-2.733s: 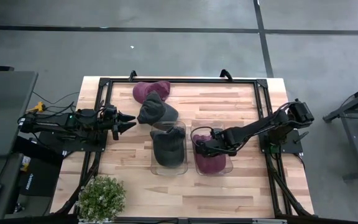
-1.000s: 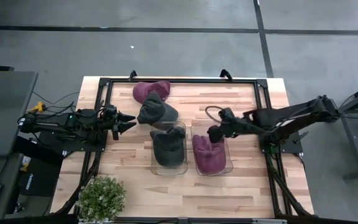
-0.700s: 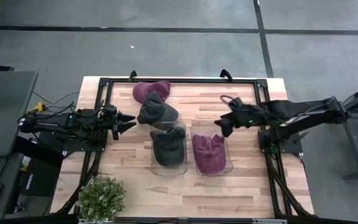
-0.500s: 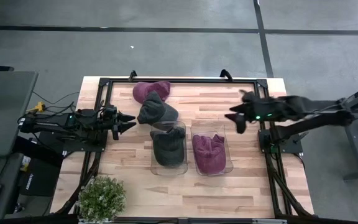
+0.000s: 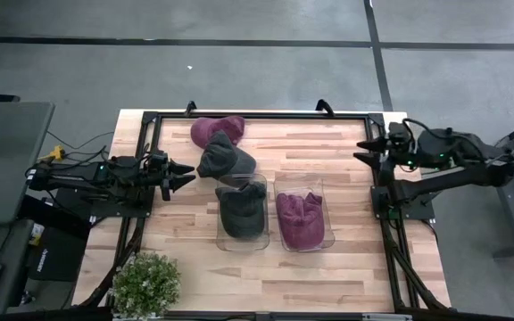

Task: Pick & Place hat
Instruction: Put the black cap into the left transparent bin

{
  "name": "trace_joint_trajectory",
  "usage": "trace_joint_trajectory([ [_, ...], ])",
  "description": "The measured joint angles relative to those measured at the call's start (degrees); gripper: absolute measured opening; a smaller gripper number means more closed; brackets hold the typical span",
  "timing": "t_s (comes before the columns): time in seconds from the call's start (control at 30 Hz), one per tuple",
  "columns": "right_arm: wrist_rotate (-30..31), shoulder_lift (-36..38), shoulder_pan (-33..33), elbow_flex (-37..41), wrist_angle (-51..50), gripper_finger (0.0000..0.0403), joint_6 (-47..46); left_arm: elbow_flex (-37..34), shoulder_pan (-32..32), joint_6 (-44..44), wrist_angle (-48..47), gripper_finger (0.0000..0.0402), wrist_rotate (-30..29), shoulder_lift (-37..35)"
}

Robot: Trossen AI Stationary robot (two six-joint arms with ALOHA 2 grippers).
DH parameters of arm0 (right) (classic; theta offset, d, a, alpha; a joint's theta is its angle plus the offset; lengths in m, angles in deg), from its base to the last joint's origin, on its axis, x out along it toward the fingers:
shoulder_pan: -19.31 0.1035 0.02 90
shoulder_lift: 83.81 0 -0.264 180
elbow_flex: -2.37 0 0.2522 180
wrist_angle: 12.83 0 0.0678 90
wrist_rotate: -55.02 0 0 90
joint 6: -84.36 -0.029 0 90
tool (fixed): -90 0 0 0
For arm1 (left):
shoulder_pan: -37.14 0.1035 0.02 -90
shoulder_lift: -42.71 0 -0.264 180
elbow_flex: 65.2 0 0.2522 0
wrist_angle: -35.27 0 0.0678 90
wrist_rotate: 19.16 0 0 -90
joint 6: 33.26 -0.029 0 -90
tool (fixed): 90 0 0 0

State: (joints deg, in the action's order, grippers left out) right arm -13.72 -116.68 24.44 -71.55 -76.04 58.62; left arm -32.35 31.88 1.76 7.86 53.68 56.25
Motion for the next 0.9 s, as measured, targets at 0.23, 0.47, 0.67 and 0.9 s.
trace_joint_trajectory([
  [0.23, -0.8, 2.9, 0.0, 0.0, -2.8, 0.0144, 3.2, 0.0, 0.0, 0.0, 0.0, 0.0198, 0.0, 0.0],
  [0.47, -0.6, 3.3, 0.0, 0.0, -2.9, 0.006, 4.3, 0.0, 0.0, 0.0, 0.0, 0.0198, 0.0, 0.0],
  [0.67, 0.1, 3.4, 0.0, 0.0, -2.9, 0.0006, 4.2, 0.0, 0.0, 0.0, 0.0, 0.0198, 0.0, 0.0],
  [0.9, 1.2, 6.2, 0.0, 4.4, 5.8, 0.0003, 6.4, 0.0, 0.0, 0.0, 0.0, 0.0198, 0.0, 0.0],
])
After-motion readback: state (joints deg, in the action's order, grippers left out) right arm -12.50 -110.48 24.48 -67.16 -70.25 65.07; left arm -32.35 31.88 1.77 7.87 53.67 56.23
